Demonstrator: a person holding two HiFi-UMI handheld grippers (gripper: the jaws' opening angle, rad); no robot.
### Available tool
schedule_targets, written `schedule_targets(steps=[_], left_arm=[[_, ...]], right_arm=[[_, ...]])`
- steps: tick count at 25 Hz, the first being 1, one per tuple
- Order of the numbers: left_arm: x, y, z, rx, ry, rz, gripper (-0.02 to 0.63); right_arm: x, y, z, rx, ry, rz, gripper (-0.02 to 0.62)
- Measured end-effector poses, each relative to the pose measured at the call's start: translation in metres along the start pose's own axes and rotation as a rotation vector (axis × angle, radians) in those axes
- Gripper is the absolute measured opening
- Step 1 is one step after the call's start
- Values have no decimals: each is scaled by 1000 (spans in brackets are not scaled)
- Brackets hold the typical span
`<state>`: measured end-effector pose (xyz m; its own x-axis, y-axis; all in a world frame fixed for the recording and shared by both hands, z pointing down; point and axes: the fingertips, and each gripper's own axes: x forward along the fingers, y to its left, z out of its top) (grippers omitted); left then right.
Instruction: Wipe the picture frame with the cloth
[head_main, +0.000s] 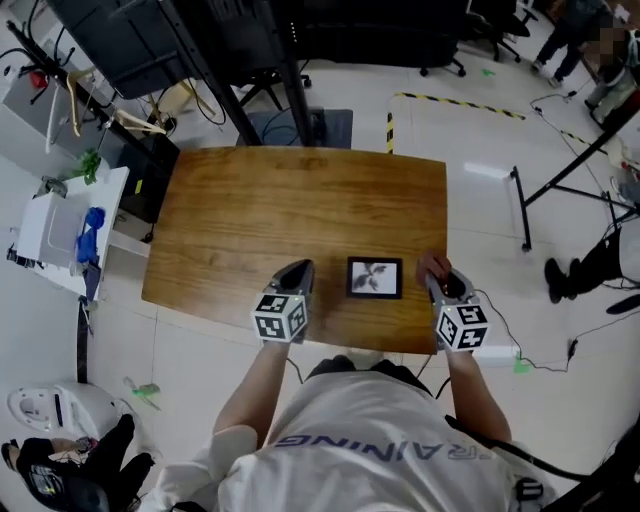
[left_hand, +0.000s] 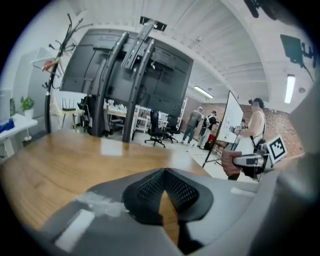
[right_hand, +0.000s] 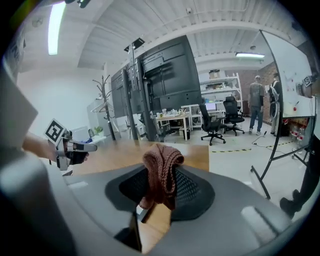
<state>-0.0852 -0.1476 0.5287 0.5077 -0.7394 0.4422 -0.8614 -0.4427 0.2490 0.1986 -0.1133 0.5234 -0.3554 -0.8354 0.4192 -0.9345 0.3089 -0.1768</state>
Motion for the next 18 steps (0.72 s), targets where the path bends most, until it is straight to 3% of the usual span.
schedule_targets(steps=[4, 9, 15, 18], left_arm=[[-18, 4, 75, 59, -128, 61, 3], [-36, -44, 150, 130, -274, 17, 3], [-45, -87, 191, 226, -377, -21, 3], [-47, -90, 198, 183, -404, -34, 3]], right_arm=[[-24, -12, 63, 14, -146, -20, 129], [-68, -22, 140, -15, -293, -22, 127], [-99, -23, 179, -122, -351, -61, 123], [-98, -26, 182, -141, -340, -64, 120]])
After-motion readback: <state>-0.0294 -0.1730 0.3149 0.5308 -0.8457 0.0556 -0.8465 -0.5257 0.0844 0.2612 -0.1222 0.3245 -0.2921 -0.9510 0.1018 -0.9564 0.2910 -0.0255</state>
